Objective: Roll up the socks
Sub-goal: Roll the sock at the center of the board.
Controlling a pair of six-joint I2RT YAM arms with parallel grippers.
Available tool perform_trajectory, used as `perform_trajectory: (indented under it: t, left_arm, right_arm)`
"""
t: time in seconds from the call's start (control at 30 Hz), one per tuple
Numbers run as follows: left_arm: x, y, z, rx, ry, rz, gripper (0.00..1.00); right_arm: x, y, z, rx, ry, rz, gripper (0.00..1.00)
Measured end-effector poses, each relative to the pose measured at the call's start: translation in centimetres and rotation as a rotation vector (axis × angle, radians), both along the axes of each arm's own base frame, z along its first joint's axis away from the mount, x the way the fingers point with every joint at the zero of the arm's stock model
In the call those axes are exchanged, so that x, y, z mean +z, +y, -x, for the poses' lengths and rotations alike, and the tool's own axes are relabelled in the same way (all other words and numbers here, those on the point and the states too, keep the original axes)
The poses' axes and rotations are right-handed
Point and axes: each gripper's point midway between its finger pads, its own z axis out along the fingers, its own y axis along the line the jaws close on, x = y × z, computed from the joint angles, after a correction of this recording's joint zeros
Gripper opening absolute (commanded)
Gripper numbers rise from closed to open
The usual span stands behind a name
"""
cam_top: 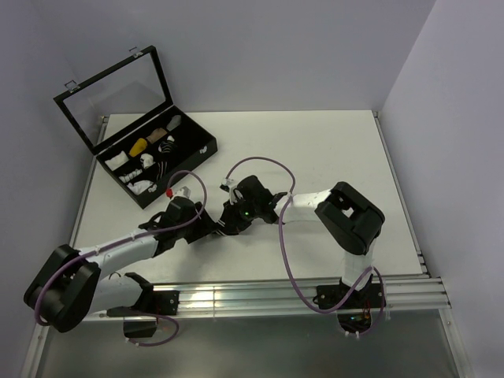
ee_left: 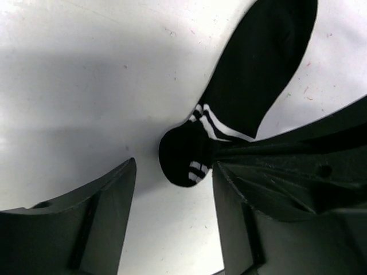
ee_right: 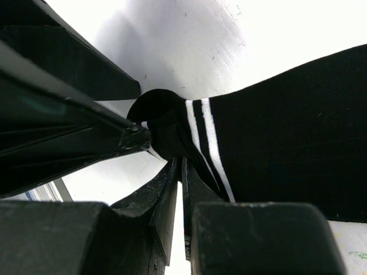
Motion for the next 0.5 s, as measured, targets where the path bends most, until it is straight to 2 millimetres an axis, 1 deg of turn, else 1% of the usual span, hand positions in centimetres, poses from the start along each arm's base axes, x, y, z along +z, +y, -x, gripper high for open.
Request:
perform_trajectory:
  t: [0.2,0.33,0.37,0.43,0.47,0.5]
  left_arm:
    - [-0.4,-0.6,-0.8,0.000,0.017,-0.009,0.48]
    - [-0.7,-0.6,-0.9,0.000,0.023,-0.013,0.36]
    - [-0.8,-0.6,-0.8,0.001,0.027,-0.014,0.29]
    - [-1.0,-0.5,-0.7,0.001,0.036,-0.019,0.20]
    - [-1.1,-0.5,-0.6,0.002,0.041,-0.021,0.11]
    - [-1.1,-0.5,-0.6,0.001,0.044,-0.020,0.08]
  right_arm:
    - [0.0,0.0,0.0,-0.001,0.000,0.000,0.15]
    - [0.0,0.0,0.0,-0.002,0.002,0.000,0.15]
    - [0.0,0.0,0.0,-0.003,0.002,0.000,0.15]
    - [0.0,0.0,0.0,-0.004,0.003,0.000,0.15]
    - [0.0,0.0,-0.1,-0.004,0.002,0.000,0.15]
    - [0.0,0.0,-0.1,-0.004,0.002,-0.001,0.16]
